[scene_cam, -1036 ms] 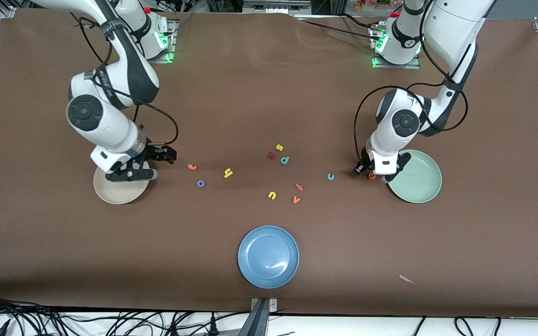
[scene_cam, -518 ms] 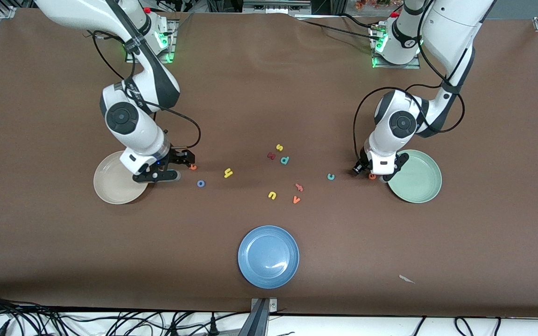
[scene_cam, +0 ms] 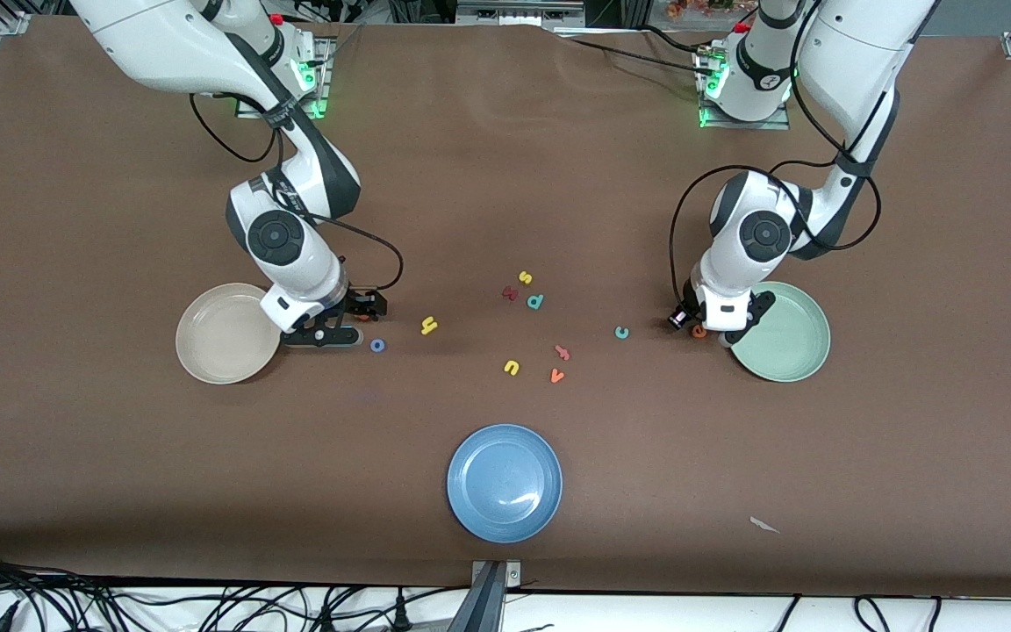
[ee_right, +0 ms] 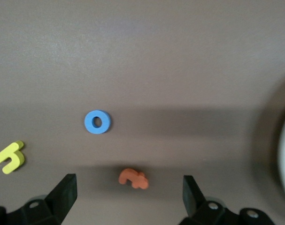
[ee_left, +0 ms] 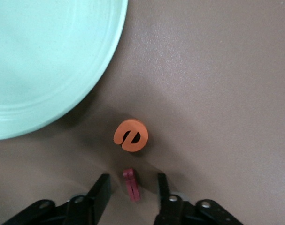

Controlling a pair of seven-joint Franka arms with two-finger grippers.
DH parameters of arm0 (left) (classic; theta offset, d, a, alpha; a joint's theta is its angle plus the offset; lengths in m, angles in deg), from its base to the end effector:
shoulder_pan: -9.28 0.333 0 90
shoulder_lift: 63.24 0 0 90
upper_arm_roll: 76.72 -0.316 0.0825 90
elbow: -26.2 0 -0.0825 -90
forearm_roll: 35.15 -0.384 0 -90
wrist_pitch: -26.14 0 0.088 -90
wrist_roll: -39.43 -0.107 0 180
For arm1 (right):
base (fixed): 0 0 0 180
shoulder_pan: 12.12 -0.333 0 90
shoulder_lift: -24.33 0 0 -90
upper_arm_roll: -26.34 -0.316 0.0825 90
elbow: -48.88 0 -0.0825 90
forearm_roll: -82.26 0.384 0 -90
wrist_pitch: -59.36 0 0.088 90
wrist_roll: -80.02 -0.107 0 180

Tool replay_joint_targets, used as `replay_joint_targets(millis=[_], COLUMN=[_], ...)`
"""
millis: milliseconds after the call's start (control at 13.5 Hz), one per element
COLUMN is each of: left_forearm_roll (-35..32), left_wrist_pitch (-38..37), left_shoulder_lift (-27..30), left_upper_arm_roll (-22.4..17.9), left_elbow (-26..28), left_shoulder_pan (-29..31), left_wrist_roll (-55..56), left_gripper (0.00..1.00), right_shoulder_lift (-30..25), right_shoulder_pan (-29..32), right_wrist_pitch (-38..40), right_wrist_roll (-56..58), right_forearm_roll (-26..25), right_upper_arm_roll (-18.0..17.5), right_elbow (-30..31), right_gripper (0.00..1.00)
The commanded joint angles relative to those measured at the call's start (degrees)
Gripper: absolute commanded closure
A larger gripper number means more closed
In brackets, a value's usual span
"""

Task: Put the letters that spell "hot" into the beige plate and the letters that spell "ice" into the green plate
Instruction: 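Grasp the maroon letter with the left gripper while the right gripper grasps the orange letter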

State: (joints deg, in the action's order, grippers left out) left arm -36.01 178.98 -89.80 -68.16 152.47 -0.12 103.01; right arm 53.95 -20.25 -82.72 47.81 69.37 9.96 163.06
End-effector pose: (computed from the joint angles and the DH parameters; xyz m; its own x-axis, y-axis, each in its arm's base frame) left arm 0.5249 -0.1730 0.1707 0.6974 0.7149 -0.0510 0.7166 -0.6968 0.0314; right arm 0.5551 0.2494 0.2082 1.0000 0.0085 -0.0009 0.0085 -1.0000 -0.0021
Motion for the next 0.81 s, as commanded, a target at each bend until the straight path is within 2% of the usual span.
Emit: replay_joint_targets(millis=[0,148,222,296,518,740], left_forearm_roll=[-1.3,-1.3,-1.3,-1.5,-4.7,-4.7], left_wrist_pitch=[0.5,0.5,0.5,0.3,-3.5,-16.3], left_shoulder_lift=[-0.7,-0.7,-0.7,-0.7,-0.1,1.7], left_upper_arm_roll=[0.1,0.1,0.1,0.1,0.1,0.2], left_elbow=[0.0,0.0,-0.1,-0.2,-2.1,-8.5], left_shoulder_pan=[0.6,0.3,0.1,-0.1,-0.1,0.0], left_wrist_roll=[-1.1,-1.0,-1.0,-1.0,-1.5,-1.8], left_gripper=[0.69,0.88,0.96,1.0,1.0,1.0], right_shoulder_lift=[0.7,0.8,1.0,1.1,1.1,1.4], right_shoulder_pan=[-0.5,-0.5,-0.5,-0.5,-0.5,-0.5], right_wrist_pitch=[-4.1,-4.3,-5.0,-5.4,-5.6,-5.8], right_wrist_roll=[-3.0,-3.0,-3.0,-3.0,-3.0,-3.0], right_forearm_roll=[-1.3,-1.3,-1.3,-1.4,-1.7,-1.8], right_upper_arm_roll=[-0.2,-0.2,-0.2,-0.1,0.0,0.1], right_elbow=[2.7,3.3,3.5,3.8,4.2,4.3], right_gripper=[0.0,0.0,0.0,0.0,0.0,0.02])
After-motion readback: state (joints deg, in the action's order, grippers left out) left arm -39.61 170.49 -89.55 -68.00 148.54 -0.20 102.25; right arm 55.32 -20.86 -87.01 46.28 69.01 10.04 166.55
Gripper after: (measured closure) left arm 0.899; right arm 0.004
